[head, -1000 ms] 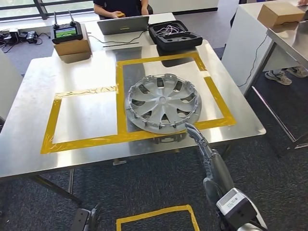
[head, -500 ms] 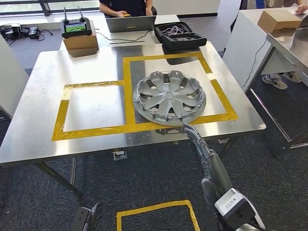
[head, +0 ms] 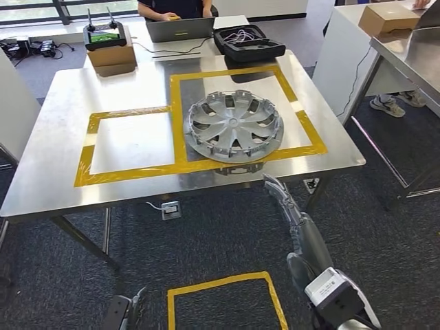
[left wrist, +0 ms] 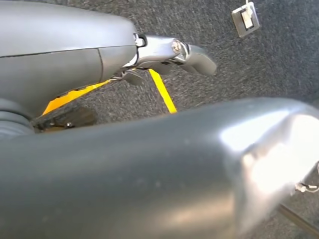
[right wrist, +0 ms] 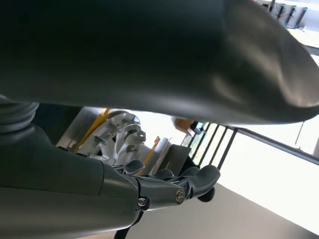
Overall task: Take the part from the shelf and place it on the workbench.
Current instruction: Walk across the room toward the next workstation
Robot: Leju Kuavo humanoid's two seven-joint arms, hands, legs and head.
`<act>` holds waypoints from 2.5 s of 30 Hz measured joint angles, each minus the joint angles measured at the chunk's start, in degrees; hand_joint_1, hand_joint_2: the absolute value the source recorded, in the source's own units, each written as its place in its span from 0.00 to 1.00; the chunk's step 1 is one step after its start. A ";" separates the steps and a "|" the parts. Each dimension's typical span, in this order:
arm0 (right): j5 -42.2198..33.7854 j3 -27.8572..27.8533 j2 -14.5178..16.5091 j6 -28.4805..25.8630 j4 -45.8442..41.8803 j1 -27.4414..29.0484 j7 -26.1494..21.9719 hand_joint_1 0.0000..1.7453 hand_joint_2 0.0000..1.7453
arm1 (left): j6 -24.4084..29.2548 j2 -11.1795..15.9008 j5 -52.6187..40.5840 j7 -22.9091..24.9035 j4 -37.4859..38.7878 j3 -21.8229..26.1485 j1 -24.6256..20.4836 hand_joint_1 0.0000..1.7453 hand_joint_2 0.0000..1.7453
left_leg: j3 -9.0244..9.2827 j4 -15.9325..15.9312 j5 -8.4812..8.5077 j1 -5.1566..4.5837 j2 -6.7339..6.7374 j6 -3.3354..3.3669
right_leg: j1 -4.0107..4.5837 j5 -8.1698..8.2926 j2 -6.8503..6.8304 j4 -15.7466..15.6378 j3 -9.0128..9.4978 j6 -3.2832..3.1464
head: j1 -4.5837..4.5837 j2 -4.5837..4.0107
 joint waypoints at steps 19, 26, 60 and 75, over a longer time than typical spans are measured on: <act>-0.48 0.77 0.43 -1.68 0.26 1.41 1.85 0.00 0.00 | -1.17 0.06 -1.25 0.79 0.24 0.03 -0.16 0.00 0.00 | 4.67 -2.71 -1.35 0.60 -0.02 2.27 | -0.64 -5.85 0.01 16.95 -11.54 3.47 | 0.34 0.01; -1.29 1.36 0.37 -2.37 0.59 1.50 1.81 0.00 0.00 | -1.34 0.01 -1.36 1.04 0.48 0.05 -0.15 0.00 0.00 | 2.94 -2.38 0.55 0.19 -0.01 1.22 | 0.45 -0.75 -0.06 0.87 -0.17 1.47 | 0.38 0.00; -4.88 7.77 -1.25 0.04 18.00 -4.28 3.00 0.00 0.00 | -0.35 1.05 2.80 2.30 1.13 4.94 -0.59 0.00 0.00 | 1.53 -1.80 0.94 0.50 -0.07 -0.29 | 0.19 0.71 -0.33 0.44 -1.04 0.41 | 0.54 0.00; -5.10 8.57 -1.38 -2.97 21.57 -4.89 4.68 0.00 0.00 | -0.69 0.90 0.73 3.64 -0.43 5.58 -0.81 0.00 0.00 | 5.92 -2.72 -2.44 0.62 -0.15 0.93 | -0.11 3.44 -0.54 2.12 -5.70 2.30 | 0.51 0.00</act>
